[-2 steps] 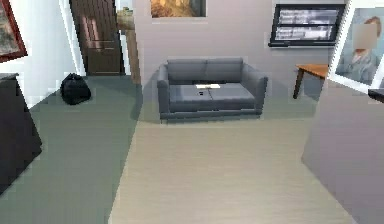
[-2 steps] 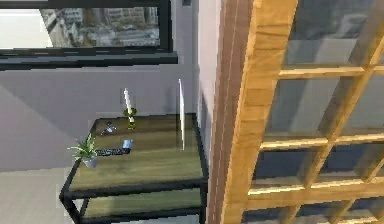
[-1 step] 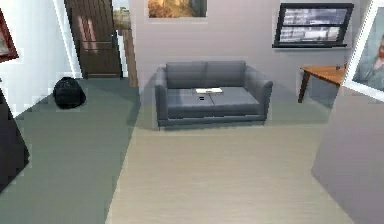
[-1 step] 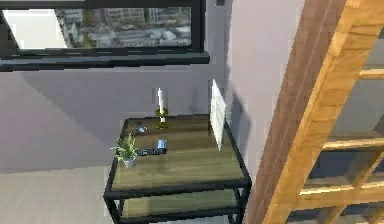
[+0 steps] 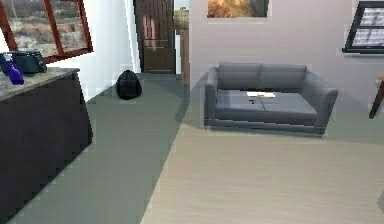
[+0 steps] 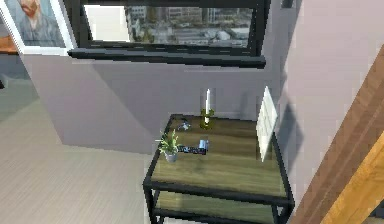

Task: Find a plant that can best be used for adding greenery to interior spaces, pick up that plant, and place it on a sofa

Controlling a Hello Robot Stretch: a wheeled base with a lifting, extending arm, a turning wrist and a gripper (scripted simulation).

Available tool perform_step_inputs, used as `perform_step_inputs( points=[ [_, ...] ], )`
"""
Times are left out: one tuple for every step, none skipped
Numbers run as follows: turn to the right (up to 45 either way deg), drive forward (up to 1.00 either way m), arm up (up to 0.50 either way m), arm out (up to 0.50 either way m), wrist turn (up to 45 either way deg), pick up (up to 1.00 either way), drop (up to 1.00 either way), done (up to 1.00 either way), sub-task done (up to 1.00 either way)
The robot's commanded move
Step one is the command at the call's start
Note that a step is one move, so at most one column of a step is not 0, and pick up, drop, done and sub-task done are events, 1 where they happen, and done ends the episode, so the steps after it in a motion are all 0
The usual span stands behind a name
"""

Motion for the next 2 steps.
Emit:
perform_step_inputs(
  points=[
    [0.0, 0.00, 0.50, 0.00, 0.0, 0.00, 0.00, 0.00, 0.00],
    [0.0, 0.00, 0.22, 0.00, 0.0, 0.00, 0.00, 0.00, 0.00]
  ],
)
